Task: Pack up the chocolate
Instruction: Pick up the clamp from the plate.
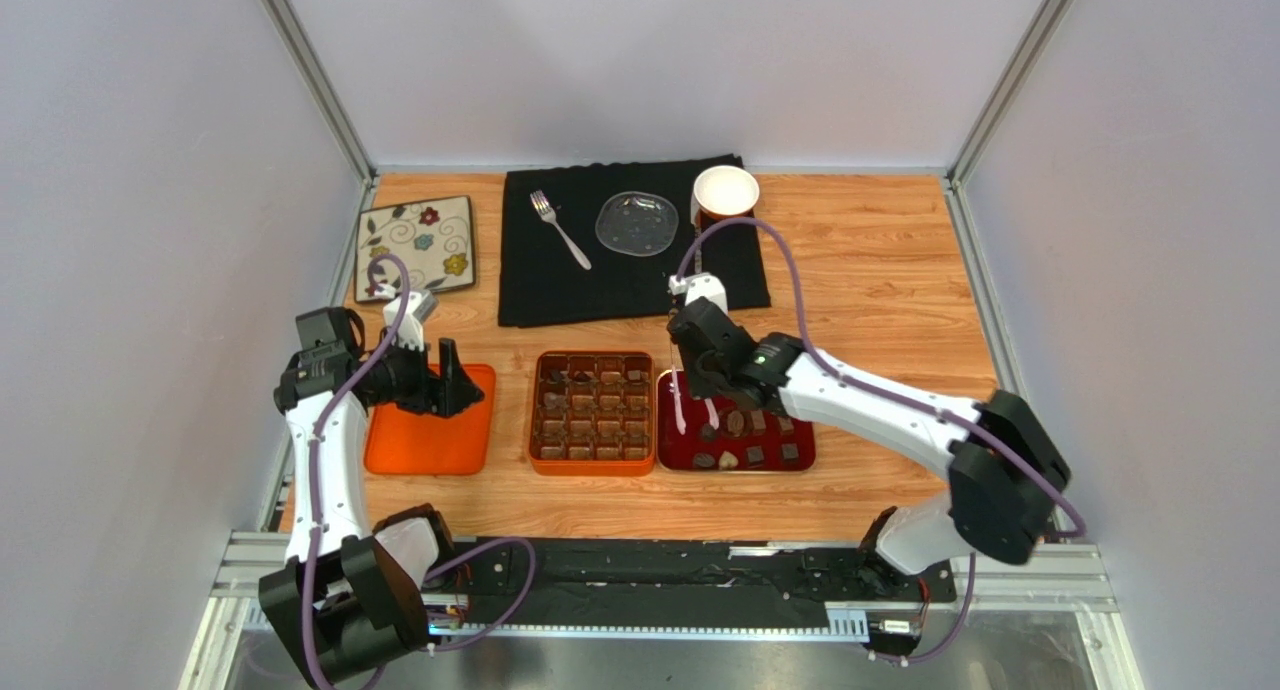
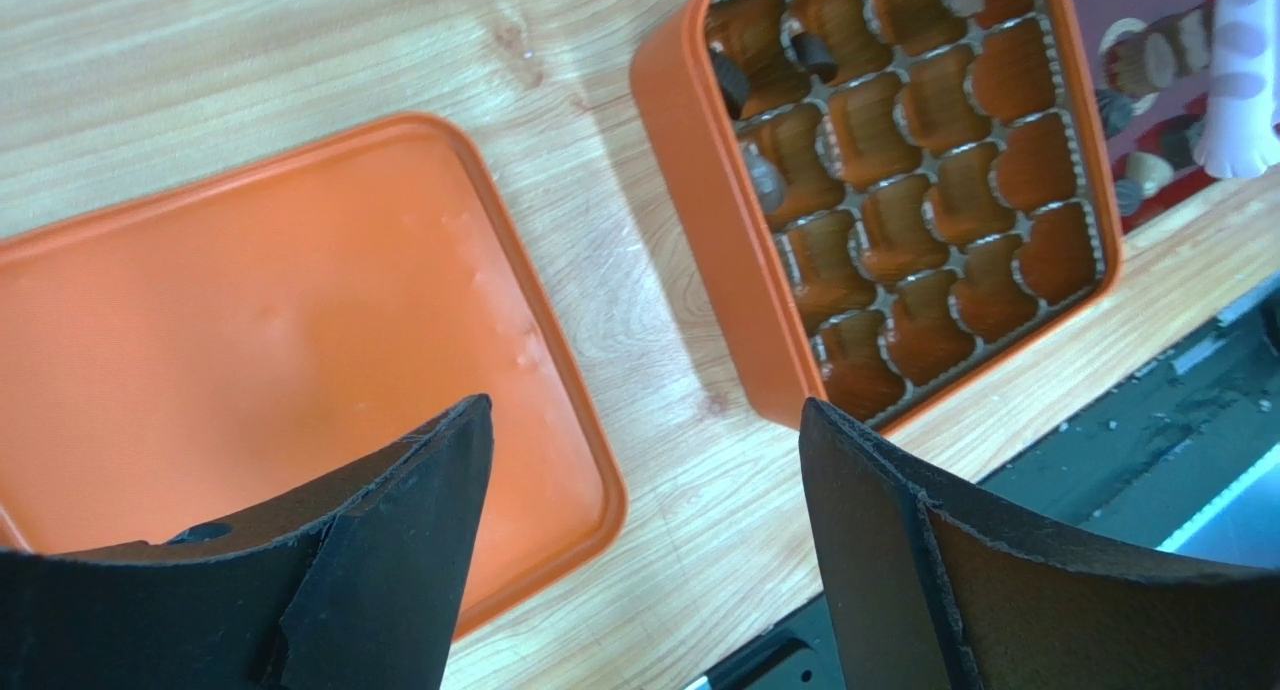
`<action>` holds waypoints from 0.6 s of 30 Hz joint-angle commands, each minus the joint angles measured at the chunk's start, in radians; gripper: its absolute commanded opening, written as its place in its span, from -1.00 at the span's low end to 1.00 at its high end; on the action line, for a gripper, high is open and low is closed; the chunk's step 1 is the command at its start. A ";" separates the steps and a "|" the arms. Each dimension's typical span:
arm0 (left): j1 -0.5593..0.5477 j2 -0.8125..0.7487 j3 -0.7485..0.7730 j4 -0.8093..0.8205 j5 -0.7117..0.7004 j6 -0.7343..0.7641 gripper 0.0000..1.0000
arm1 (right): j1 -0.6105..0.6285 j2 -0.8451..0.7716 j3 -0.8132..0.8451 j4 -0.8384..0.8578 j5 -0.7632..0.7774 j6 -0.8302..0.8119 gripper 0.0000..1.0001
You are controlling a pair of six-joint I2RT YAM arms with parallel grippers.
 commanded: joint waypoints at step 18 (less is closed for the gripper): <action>-0.166 -0.046 0.280 -0.575 0.825 0.517 0.98 | 0.244 -0.448 -0.439 1.283 -0.160 -0.056 -1.00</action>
